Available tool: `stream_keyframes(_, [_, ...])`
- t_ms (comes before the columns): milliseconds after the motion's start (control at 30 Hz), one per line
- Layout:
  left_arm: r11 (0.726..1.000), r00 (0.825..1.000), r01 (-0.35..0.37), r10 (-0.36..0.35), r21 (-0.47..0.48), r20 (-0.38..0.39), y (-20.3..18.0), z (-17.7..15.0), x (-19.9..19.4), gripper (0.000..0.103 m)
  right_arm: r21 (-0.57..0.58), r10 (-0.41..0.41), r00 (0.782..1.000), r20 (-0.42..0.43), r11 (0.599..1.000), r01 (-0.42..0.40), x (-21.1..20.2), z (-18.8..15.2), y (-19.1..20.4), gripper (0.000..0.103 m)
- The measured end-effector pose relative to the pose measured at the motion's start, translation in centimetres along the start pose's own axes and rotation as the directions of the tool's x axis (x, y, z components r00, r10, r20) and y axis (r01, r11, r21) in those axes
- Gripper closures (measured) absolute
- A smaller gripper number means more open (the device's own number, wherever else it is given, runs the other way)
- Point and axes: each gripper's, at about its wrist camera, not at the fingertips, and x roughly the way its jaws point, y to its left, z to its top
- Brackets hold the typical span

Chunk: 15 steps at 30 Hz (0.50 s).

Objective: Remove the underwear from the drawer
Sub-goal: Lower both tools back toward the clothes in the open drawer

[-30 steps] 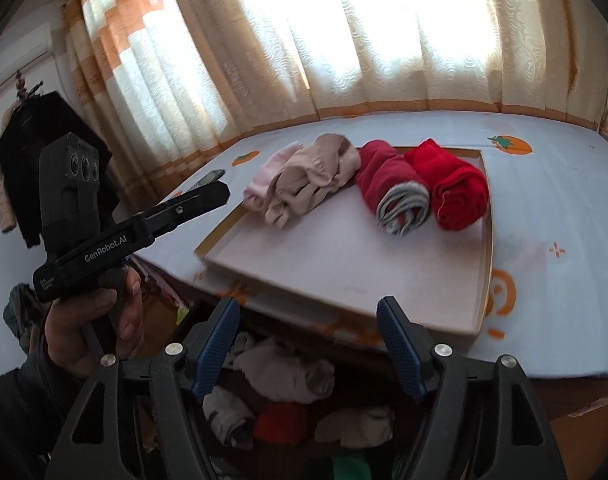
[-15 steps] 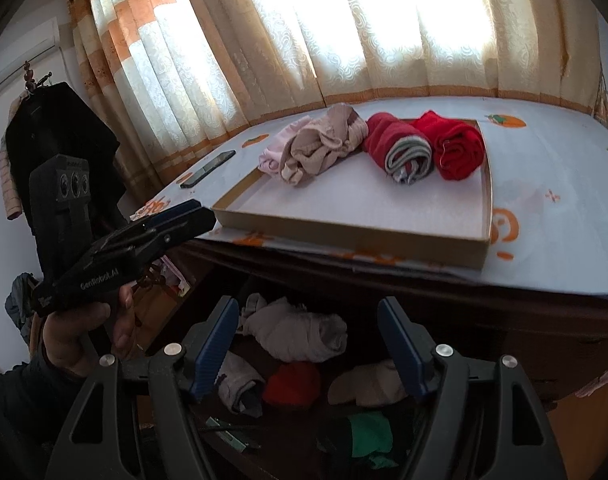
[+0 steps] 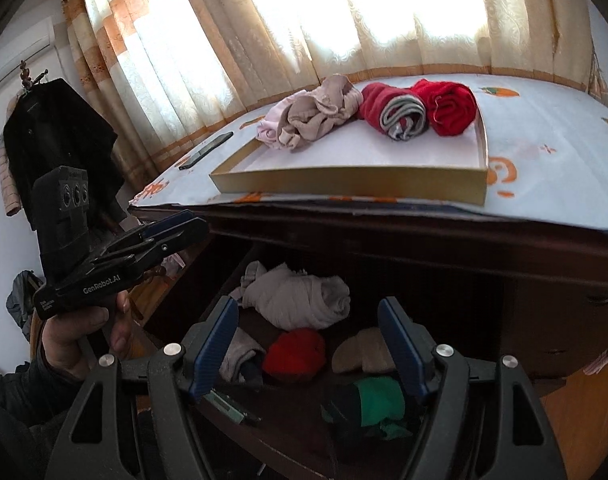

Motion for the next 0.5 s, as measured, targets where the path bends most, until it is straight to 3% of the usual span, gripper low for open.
stream_keyframes(500, [0.999, 0.996, -0.034, 0.031, -0.028, -0.087, 0.7, -3.4, 0.5, 0.036, 0.036, -0.002, 1.0, -0.016, 0.999, 0.002, -1.4, -3.5, -0.6, 0.029])
